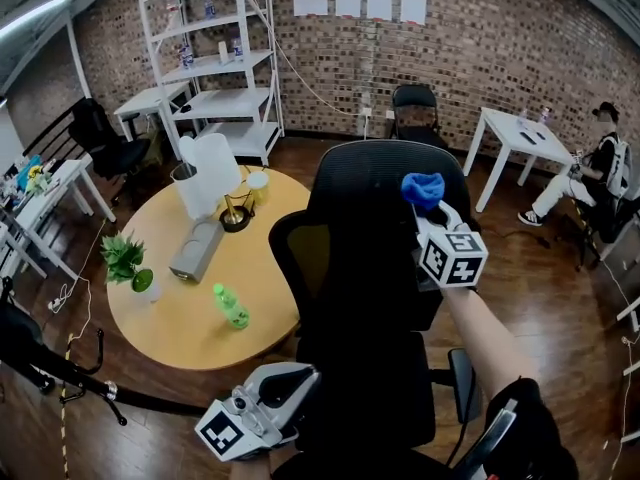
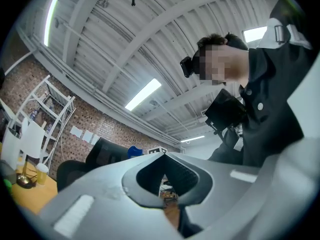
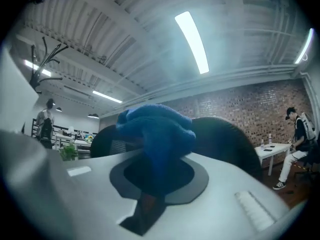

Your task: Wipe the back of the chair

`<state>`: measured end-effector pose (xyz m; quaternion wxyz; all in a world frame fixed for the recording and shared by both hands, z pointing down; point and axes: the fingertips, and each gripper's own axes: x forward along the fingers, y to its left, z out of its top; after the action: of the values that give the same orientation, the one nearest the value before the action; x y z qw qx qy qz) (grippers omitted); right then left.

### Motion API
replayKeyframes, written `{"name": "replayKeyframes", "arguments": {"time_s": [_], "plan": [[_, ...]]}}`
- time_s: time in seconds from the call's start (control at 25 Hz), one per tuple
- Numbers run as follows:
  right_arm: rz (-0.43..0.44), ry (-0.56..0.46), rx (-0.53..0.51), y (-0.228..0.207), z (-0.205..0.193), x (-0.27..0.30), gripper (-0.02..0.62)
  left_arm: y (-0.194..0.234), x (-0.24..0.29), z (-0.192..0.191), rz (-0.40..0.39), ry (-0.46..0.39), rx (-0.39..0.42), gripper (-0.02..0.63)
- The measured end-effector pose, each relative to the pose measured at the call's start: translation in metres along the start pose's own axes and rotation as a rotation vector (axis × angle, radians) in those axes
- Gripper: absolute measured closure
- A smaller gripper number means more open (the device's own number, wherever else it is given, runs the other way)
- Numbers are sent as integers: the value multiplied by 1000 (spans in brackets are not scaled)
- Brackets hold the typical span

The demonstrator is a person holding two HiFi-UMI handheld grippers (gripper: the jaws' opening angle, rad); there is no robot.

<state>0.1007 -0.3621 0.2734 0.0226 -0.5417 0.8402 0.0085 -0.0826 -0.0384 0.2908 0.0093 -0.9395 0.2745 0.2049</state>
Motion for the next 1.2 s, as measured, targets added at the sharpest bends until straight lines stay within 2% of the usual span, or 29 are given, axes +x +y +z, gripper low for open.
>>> {"name": "replayKeyframes", "arguments": {"time_s": [0.24,0.48,0.92,1.0,1.12,1.16,1.2], "plan": [[149,42,16,73,-25,35,541,5,-22,6,78,11,22,603],[230,38,44,121,-32,49,541,7,-40,11,131,13,36,603],[385,72,135,198,-58,53,541,9,-51,12,160,21,40,603],[483,98,144,227,-65,50,541,9,-50,12,166,27,43,603],[727,149,141,284,-77,38,541,9,-50,14,180,34,54,603],[776,159,158,293,-81,37,541,9,-50,14,187,38,58,603],[787,168,187,294,-86,40,541,9,-51,14,194,41,60,603]]}}
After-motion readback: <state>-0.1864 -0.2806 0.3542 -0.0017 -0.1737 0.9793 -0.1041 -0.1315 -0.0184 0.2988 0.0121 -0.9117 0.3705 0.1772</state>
